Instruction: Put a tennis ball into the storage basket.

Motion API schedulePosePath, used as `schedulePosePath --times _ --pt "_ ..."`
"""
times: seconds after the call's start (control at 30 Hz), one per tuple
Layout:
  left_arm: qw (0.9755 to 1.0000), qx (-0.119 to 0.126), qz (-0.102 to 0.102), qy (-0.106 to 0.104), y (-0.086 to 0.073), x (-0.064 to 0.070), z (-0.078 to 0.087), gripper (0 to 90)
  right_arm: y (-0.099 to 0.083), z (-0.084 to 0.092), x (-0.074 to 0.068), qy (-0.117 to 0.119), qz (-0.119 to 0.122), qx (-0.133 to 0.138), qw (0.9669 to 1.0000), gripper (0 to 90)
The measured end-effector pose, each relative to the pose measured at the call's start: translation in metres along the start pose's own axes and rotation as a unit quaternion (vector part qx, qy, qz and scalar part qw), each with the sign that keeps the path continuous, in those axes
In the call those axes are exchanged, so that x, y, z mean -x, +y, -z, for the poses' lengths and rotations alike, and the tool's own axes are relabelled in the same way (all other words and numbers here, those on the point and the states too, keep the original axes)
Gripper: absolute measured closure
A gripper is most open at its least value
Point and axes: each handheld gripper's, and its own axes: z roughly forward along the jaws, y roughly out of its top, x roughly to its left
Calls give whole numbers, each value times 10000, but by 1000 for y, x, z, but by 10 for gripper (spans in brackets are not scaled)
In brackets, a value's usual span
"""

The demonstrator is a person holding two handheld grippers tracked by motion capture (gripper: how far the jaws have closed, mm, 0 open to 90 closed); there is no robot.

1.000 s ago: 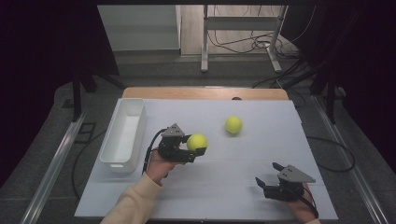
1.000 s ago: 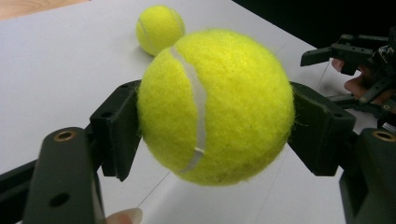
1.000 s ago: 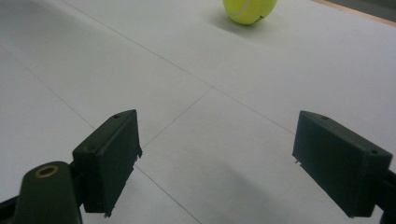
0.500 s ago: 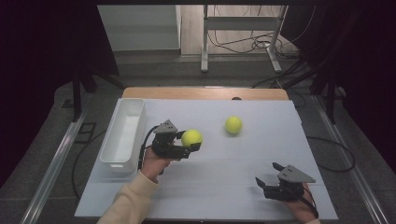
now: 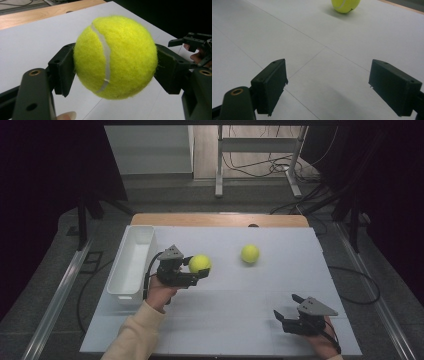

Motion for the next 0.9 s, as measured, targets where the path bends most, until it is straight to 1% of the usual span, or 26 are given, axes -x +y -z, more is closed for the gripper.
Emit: schedulePosePath --times 0.47,0.9 --pt "9997 129 45 217 3 -11 15 262 0 1 0 -12 3 -6 10000 155" --pt "9991 213 120 351 3 -19 25 262 0 0 0 -4 4 6 10000 155"
